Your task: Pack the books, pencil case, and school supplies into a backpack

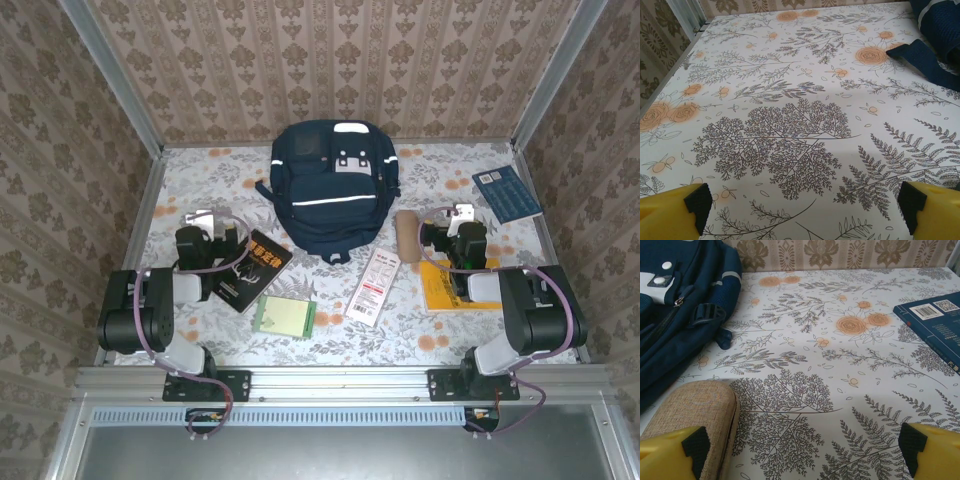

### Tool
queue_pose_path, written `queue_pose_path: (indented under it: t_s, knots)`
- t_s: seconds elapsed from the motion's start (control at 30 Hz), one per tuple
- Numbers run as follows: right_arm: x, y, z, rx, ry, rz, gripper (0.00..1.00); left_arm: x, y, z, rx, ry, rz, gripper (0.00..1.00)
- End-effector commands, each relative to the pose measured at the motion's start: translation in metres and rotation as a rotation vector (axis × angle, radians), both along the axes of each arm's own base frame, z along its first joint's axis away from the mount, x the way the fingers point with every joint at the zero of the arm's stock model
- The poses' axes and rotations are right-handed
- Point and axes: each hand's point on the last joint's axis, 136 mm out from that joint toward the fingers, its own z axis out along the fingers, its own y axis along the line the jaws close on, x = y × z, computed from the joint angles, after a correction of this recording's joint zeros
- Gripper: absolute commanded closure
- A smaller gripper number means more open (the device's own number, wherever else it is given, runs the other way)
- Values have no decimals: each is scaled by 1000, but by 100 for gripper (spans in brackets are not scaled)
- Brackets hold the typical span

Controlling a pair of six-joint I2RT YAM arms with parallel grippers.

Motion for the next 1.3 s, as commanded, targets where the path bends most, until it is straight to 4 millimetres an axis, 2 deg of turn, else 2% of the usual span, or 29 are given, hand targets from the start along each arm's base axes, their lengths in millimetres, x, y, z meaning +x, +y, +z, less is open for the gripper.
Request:
queue_pose_path:
  t_s: [0.0, 0.93, 1.03, 1.07, 1.13, 1.17, 1.27]
  knots:
    - [5, 2, 5, 12, -11, 11, 0, 5, -5, 12, 14, -43, -29, 0]
    - [4, 3, 5, 14, -9, 12, 0, 6, -1, 15, 3, -44, -16, 0]
    - [3, 1, 11, 7, -22, -5, 1, 9, 12, 32, 6, -3, 67, 0]
    - [2, -3, 19, 1, -20, -33, 0, 8, 17, 38, 10, 48, 100, 0]
    - [1, -12, 29, 3, 17, -95, 0, 9, 29, 60, -15, 111, 183, 0]
    - [0, -17, 42, 5, 17, -126, 0, 9, 33, 71, -43, 139, 216, 0]
    - [0, -23, 60, 33, 12, -173, 1, -1, 48, 97, -199, 229, 367, 0]
